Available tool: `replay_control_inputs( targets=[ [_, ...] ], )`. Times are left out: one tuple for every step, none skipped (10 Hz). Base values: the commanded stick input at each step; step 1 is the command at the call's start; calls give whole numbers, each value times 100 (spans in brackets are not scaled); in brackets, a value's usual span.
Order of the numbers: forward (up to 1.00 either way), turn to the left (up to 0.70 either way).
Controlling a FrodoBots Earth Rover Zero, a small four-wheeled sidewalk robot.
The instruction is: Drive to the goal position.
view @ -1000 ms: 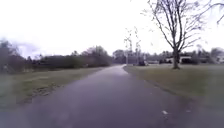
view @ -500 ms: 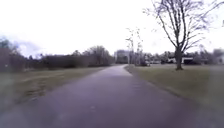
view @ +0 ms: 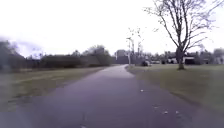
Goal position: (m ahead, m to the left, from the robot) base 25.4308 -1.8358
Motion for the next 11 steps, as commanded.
replay_control_inputs(
  targets=[
    [100,0],
    [100,0],
    [100,0],
    [100,0],
    [100,0],
    [100,0],
    [100,0],
    [100,0],
    [100,0],
    [100,0],
    [100,0]
  ],
)
